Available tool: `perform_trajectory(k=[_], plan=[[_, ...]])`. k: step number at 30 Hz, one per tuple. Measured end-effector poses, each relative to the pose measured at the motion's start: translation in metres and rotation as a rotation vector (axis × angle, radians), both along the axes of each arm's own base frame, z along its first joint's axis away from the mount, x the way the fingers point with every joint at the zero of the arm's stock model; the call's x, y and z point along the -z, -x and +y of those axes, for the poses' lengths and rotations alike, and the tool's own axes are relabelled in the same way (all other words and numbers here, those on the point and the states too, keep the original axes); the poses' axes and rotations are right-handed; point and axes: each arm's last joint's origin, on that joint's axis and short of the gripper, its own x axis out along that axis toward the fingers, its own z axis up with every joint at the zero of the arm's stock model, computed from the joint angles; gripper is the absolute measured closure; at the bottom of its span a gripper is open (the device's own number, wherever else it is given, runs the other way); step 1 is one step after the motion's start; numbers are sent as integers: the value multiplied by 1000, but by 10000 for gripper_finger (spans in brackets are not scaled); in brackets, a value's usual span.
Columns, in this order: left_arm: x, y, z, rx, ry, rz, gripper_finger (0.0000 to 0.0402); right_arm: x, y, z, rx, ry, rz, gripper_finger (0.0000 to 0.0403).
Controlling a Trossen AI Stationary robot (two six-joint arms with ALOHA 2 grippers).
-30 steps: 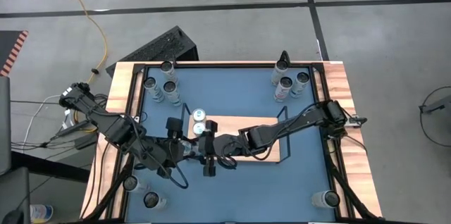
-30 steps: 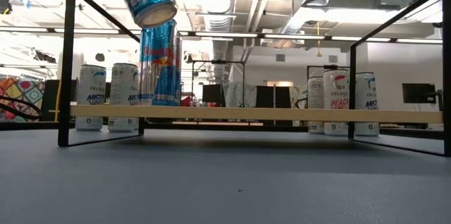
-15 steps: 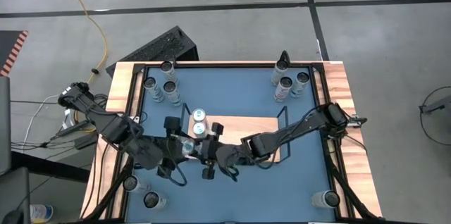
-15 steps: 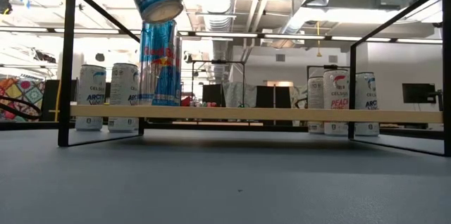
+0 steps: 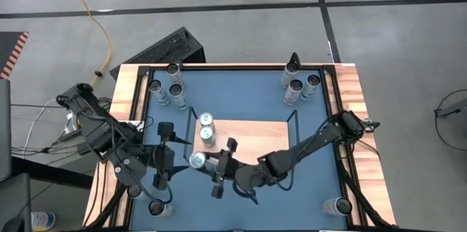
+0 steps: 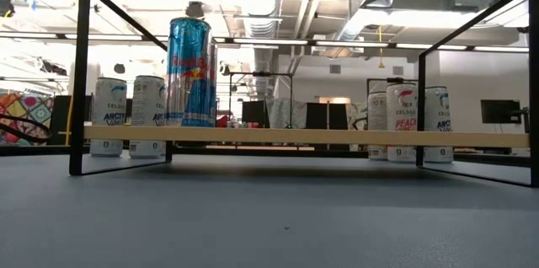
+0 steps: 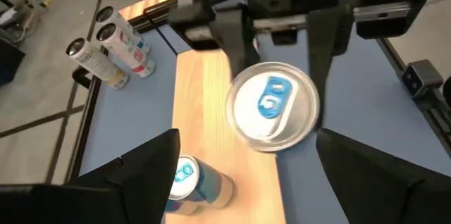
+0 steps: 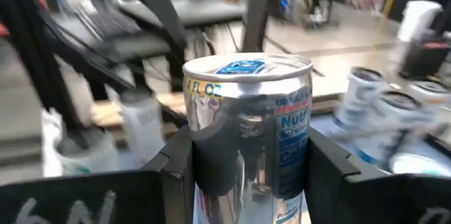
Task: Place canned beverage on shelf
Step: Put the blue soda can on the shelf aligned with the other blue soda cans
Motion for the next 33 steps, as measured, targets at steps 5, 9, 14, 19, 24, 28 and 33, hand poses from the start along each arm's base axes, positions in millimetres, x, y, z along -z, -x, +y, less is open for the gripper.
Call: perform_trajectory(k=[5,9,14,19,24,28,33], plan=[[0,6,-7,6,10,-15,82,29,3,-7,-73,-100,-121,235],[0,9,-11,16,4,-21,81,36,0,-20,-128,-111,-141,235],[-1,11,-12,6,0,-32,81,38,-9,-40,-243,-115,-125,235],[1,14,-14,8,8,-21,81,53,-7,-49,-246,-80,-163,234],[3,18,-14,-3,0,-9,81,79,13,-60,-250,-131,-292,234],[2,18,-14,-12,-6,-18,81,83,13,-71,-253,-137,-293,234],[2,18,-14,-27,-16,-30,81,86,9,-83,-264,-125,-258,234]])
